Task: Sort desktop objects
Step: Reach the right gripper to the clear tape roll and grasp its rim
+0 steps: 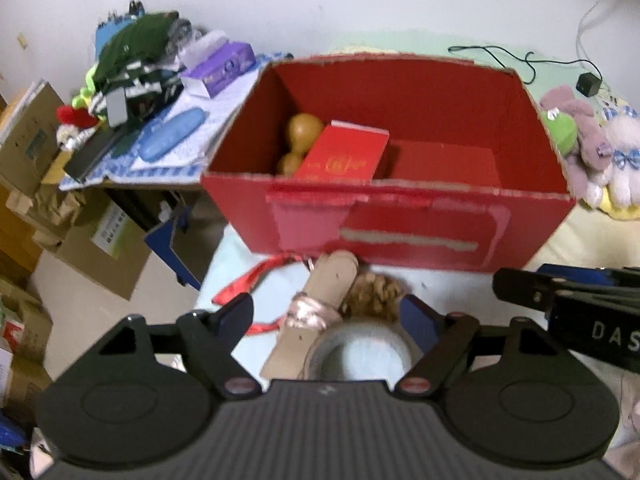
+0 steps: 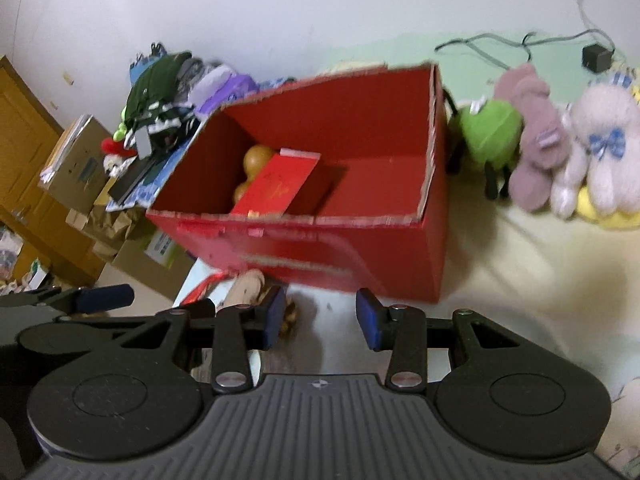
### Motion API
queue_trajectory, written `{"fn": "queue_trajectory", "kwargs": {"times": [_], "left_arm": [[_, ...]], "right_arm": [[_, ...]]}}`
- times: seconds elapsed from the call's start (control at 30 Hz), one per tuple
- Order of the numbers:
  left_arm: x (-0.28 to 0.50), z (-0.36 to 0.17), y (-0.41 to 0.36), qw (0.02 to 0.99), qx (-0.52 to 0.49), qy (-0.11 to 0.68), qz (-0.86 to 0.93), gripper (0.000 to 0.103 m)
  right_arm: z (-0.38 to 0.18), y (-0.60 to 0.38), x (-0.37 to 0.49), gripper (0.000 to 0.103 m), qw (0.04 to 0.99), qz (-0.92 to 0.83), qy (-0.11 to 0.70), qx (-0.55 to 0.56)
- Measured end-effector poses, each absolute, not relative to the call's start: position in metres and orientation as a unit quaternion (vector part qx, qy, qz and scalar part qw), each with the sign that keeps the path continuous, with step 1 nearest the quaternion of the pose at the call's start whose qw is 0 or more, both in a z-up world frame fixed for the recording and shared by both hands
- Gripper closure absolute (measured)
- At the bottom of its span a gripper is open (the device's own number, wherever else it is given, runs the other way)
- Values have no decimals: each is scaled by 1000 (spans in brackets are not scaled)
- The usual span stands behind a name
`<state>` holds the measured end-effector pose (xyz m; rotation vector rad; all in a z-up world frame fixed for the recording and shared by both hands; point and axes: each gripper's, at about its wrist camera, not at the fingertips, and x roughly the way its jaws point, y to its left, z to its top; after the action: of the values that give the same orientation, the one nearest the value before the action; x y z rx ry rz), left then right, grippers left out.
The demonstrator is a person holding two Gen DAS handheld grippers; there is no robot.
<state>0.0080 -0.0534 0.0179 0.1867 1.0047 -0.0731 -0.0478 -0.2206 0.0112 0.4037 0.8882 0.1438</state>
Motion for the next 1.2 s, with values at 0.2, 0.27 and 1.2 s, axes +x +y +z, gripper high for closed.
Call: {"fn": "queue_trajectory", "kwargs": {"times": [0.2, 0.27, 1.2], "left_arm": [[-5, -3, -31, 856, 59, 512, -45, 36], [-5, -14, -26, 845, 45, 531, -43, 47], [4, -45, -49, 812, 46, 575, -84, 93]], "right_arm": [[-6, -207, -53, 60, 869, 99, 444, 194], [-12, -199, -53, 60, 866, 109, 450, 190], [-46, -179, -36, 88, 827, 135, 519, 167]]}}
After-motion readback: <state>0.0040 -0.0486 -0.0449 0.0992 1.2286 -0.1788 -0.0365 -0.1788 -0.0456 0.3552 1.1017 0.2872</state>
